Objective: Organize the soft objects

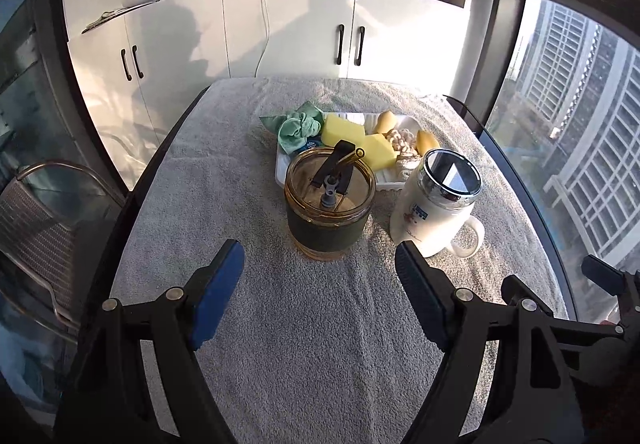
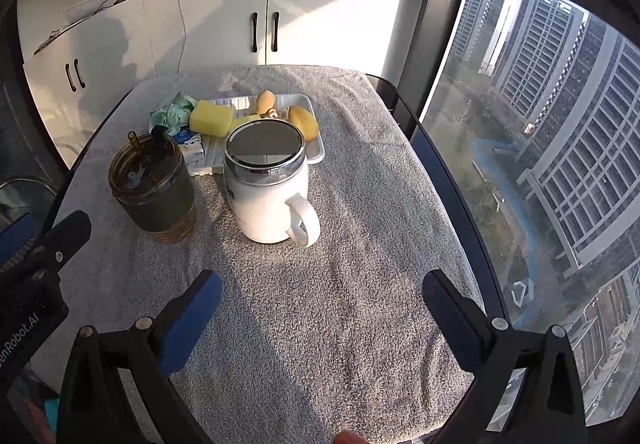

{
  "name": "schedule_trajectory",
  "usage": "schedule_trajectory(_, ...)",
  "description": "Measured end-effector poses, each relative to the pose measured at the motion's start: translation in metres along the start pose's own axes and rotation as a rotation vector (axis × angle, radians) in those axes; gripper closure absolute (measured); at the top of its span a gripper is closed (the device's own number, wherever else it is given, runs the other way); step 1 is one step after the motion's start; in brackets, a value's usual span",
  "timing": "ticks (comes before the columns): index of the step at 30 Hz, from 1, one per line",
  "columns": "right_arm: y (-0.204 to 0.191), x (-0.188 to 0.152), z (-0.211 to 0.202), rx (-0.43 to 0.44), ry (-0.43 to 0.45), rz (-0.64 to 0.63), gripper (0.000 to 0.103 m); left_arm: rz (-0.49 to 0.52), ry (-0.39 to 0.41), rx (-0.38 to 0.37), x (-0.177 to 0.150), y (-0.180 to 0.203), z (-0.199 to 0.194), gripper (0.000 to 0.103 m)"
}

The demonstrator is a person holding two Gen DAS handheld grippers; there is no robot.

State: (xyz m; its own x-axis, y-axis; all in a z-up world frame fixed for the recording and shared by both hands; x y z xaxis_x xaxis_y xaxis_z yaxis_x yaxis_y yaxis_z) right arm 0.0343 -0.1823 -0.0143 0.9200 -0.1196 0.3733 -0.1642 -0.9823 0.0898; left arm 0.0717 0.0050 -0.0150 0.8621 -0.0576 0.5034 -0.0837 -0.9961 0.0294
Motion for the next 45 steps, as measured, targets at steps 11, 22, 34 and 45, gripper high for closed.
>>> schedule_trajectory(11,-0.001,0.002,-0.005,0.010,0.023,-0.010,0.001,0.018,0.014,0.033,0.002,0.006,-0.006,0.026)
schedule_trajectory(22,-0.002,0.003,-0.007,0.016,0.038,-0.022,0.000,0.024,0.020,0.054,0.002,0.010,-0.007,0.026)
schedule_trajectory(34,-0.005,0.002,-0.010,0.047,0.060,-0.034,0.000,0.026,0.031,0.056,0.002,0.012,-0.010,0.026)
schedule_trajectory(45,-0.006,0.001,-0.012,0.045,0.070,-0.040,0.001,0.032,0.030,0.057,0.001,0.014,-0.009,0.026)
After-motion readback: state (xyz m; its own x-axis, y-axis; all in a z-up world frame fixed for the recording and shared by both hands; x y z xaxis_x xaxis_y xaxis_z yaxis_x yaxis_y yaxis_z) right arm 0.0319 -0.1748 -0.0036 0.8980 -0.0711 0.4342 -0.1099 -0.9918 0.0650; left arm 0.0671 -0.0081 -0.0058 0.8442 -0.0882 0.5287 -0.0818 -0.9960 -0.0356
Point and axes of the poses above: each gripper's, at about its wrist camera, not at the fingertips, and z roughly the way its jaws point, y to its right, x to its top, the point moved 3 cm from there along z, roughly the way its jaws point, and after that the axes turned 13 degrees about -y, right-handed, at the moved point
